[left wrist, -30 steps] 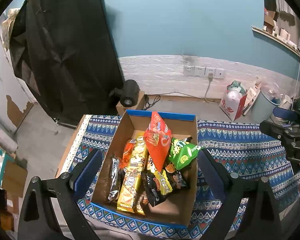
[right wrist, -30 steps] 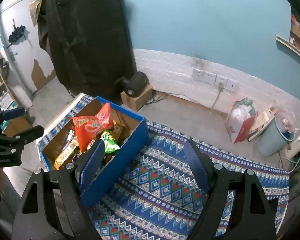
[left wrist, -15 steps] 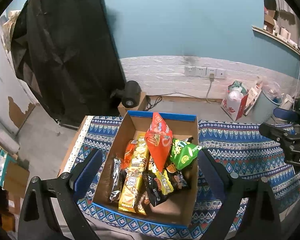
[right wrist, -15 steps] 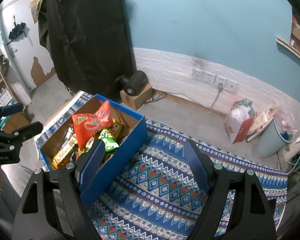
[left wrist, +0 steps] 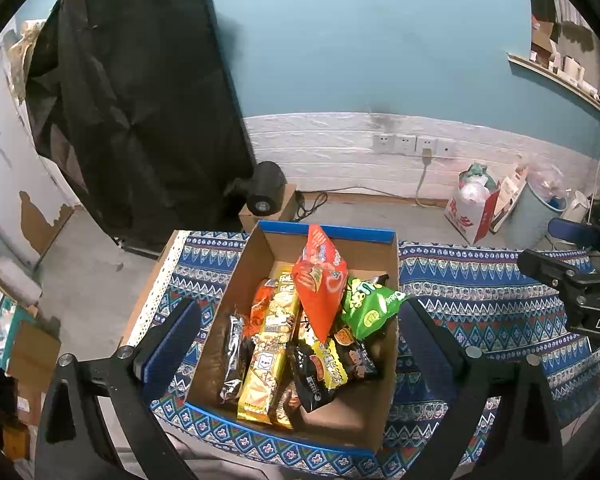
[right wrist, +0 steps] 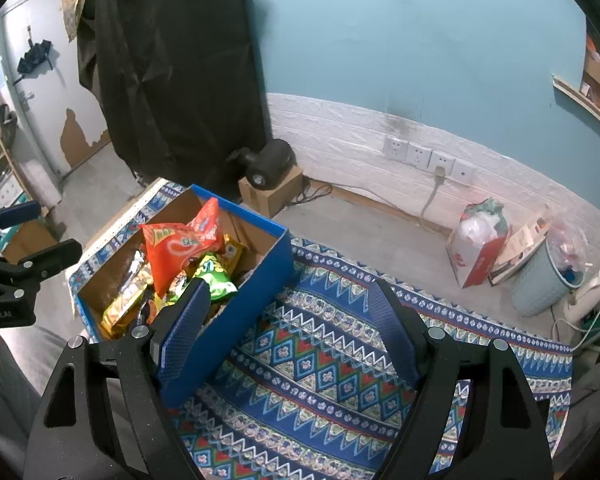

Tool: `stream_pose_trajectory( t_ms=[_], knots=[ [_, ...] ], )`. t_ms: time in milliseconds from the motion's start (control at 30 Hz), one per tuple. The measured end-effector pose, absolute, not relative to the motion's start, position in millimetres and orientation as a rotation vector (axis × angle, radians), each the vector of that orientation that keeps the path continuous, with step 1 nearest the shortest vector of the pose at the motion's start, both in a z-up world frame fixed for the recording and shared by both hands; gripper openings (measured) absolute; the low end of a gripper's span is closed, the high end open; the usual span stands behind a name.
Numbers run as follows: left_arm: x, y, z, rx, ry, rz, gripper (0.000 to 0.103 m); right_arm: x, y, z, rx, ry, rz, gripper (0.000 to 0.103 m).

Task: Organize snacks

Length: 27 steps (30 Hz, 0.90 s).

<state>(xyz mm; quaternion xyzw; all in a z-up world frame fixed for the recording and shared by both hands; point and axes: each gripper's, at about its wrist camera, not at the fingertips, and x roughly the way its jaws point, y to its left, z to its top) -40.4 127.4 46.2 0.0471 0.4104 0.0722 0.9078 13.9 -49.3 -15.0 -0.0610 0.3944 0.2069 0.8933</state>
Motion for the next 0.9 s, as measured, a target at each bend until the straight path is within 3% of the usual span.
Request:
stream_pose_trajectory(
  t_ms=[900],
  knots=[
    [-40.1,126.4,45.2,0.088,0.857,0.133,0.1,11.6,-50.9,-16.4,-0.133,0.821,0.433,0.08]
  ],
)
